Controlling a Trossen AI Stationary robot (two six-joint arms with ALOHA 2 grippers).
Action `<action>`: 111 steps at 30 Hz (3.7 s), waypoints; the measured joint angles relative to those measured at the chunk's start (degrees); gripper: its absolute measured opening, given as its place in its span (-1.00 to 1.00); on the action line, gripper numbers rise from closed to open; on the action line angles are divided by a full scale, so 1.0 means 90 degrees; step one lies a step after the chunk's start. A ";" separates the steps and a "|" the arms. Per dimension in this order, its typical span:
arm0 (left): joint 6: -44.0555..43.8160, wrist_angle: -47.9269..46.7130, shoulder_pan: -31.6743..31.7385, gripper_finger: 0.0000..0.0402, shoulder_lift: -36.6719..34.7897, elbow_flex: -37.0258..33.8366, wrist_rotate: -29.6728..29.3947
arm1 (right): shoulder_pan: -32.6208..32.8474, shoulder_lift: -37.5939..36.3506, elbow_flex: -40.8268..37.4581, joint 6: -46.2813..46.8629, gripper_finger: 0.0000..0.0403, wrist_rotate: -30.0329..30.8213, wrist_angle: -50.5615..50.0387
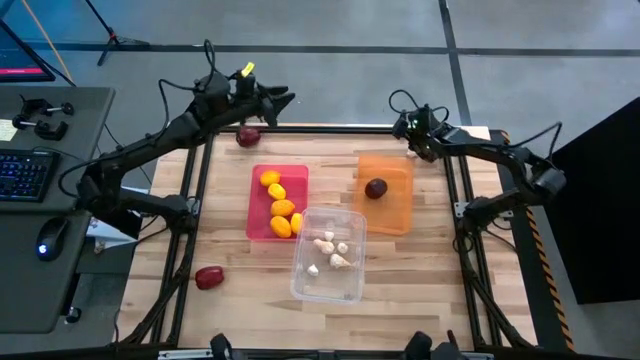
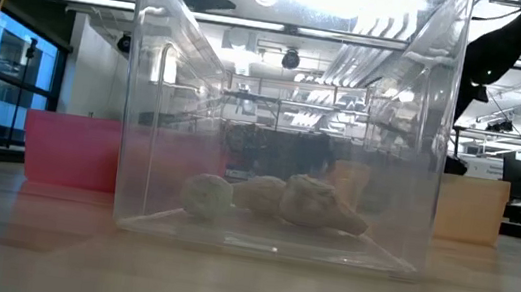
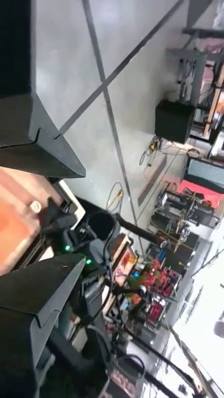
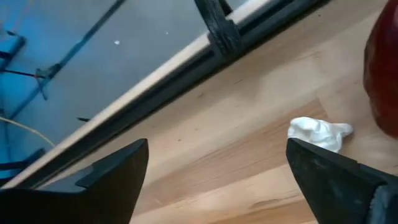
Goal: Sort produce into baskets
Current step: Put the garlic into the transparent bin
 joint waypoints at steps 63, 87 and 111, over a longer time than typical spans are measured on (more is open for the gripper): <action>0.0343 -0.0302 0.1912 -0.01 0.0111 -0.0002 0.1814 | -0.0442 0.2625 0.1700 0.1602 0.35 0.1057 -0.1566; 0.0415 -0.0354 0.1909 -0.01 0.0104 -0.0002 0.2173 | -0.0229 0.1512 0.1666 0.0149 -0.98 0.1180 -0.1599; 0.0085 -0.0354 0.1909 -0.01 0.0097 -0.0002 0.2886 | 0.5238 -0.0181 0.1671 -0.1510 -0.91 -0.3696 0.0702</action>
